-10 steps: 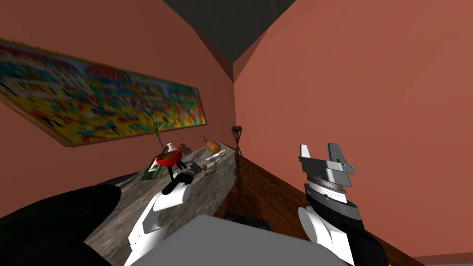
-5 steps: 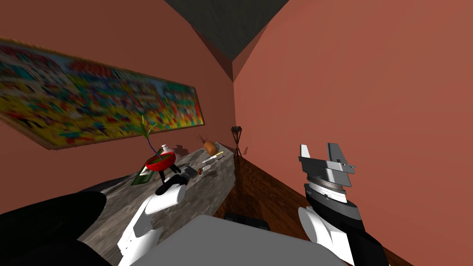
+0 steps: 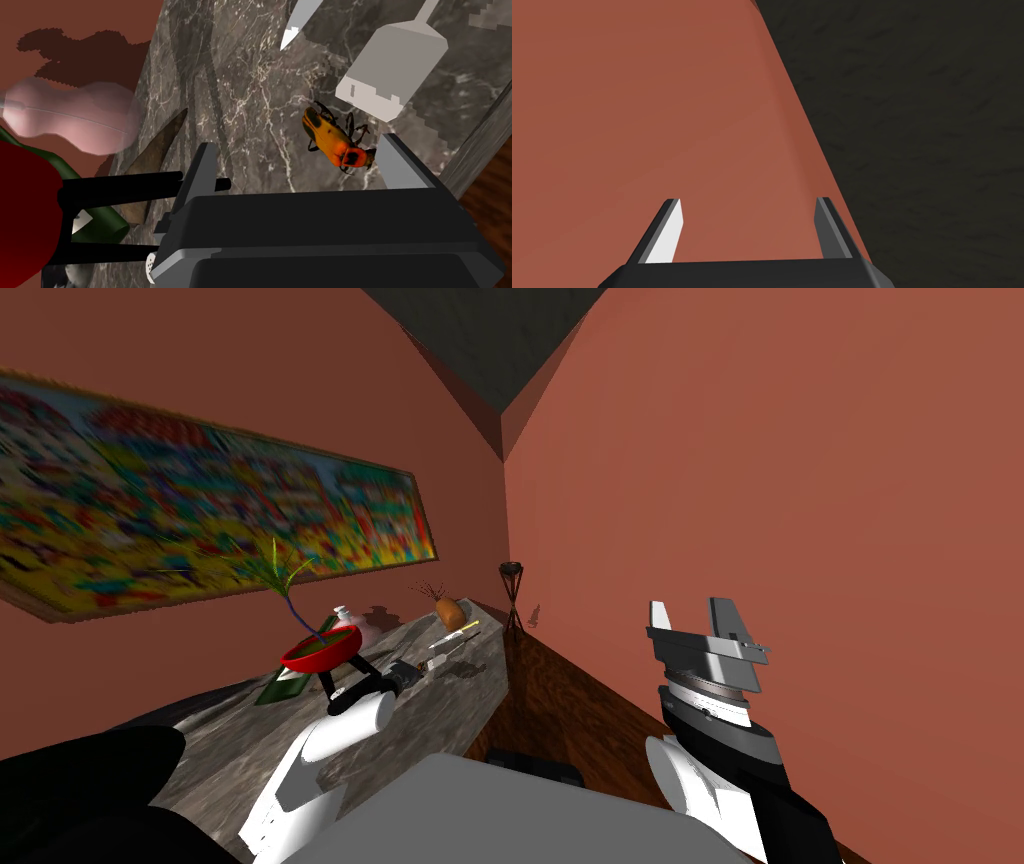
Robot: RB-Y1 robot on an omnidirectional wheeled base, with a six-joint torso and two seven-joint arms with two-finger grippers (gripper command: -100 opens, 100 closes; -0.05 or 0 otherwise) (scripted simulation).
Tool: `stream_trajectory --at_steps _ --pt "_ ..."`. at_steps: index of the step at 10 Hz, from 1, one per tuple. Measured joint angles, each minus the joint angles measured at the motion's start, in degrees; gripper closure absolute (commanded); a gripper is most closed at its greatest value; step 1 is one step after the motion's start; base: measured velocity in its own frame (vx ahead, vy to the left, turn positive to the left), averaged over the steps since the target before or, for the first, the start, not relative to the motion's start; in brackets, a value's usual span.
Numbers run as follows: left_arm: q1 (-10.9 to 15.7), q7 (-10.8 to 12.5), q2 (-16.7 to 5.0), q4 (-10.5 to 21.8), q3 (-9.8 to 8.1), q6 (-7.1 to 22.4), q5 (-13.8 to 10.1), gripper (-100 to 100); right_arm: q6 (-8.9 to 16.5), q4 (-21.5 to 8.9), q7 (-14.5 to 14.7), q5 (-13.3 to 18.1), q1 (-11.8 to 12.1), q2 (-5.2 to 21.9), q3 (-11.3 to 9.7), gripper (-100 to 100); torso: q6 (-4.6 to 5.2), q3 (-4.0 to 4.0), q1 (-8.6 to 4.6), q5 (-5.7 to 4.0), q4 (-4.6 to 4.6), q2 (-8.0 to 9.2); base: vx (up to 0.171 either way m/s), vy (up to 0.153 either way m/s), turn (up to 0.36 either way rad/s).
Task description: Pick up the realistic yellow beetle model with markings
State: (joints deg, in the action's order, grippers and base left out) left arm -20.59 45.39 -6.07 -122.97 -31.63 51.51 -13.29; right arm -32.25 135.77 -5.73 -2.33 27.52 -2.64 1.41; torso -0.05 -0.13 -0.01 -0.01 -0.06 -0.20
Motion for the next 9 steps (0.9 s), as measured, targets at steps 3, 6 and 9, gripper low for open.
stream_trajectory --at_steps 3,6,9 --pt "-0.87 1.36 3.13 1.38 -2.6 3.63 -1.46 -100 0.0 0.0 0.0 0.0 0.01 0.0 0.0 0 -0.01 -0.09 0.05 0.02 -0.03 -0.16 0.11 -0.013 0.019" --pt "-0.66 1.85 4.3 2.06 -3.16 5.1 -1.42 -100 0.0 0.0 0.0 0.0 -0.01 0.0 0.0 0 0.01 0.13 0.09 0.01 0.05 0.22 0.032 -0.001 0.03" --pt "-3.89 0.68 3.65 2.2 -2.47 2.77 -4.45 -100 0.0 0.0 0.0 0.0 0.01 0.0 0.0 0 0.0 -0.06 0.13 0.03 -0.02 -0.12 0.119 0.003 0.068"
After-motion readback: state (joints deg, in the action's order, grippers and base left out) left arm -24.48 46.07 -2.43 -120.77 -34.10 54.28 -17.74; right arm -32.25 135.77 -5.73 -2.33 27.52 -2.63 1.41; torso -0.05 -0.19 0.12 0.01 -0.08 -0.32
